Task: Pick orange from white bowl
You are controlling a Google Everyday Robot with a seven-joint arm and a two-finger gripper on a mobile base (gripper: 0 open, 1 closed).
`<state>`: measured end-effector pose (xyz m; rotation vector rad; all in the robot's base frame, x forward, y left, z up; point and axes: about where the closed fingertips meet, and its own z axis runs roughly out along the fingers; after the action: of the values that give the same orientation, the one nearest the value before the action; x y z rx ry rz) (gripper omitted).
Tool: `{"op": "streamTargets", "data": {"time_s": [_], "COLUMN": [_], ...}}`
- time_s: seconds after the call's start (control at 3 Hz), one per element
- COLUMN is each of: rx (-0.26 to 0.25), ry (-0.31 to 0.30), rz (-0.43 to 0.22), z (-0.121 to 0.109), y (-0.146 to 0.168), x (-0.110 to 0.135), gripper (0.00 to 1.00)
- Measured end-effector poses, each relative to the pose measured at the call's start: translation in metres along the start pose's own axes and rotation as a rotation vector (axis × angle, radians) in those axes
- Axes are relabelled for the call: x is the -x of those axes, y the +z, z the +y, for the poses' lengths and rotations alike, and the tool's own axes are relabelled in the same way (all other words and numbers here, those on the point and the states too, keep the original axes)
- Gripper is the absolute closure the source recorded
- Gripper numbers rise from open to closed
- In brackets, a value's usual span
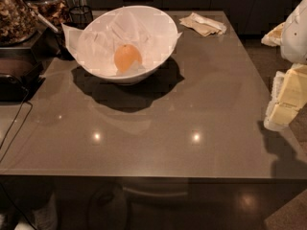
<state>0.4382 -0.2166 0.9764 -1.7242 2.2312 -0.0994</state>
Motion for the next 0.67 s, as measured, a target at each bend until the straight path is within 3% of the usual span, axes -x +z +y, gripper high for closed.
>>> {"op": "streamTargets", "data": {"time_s": [0.33,0.67], "rx": [-0.006,0.039], "ry": [0.0,0.057], "rz": [0.0,0.024], "z": [-0.0003,-0.0047], "y": [-0.0009,0.0082], "x": [0.001,0.0098], "gripper": [0.0,0.0]}}
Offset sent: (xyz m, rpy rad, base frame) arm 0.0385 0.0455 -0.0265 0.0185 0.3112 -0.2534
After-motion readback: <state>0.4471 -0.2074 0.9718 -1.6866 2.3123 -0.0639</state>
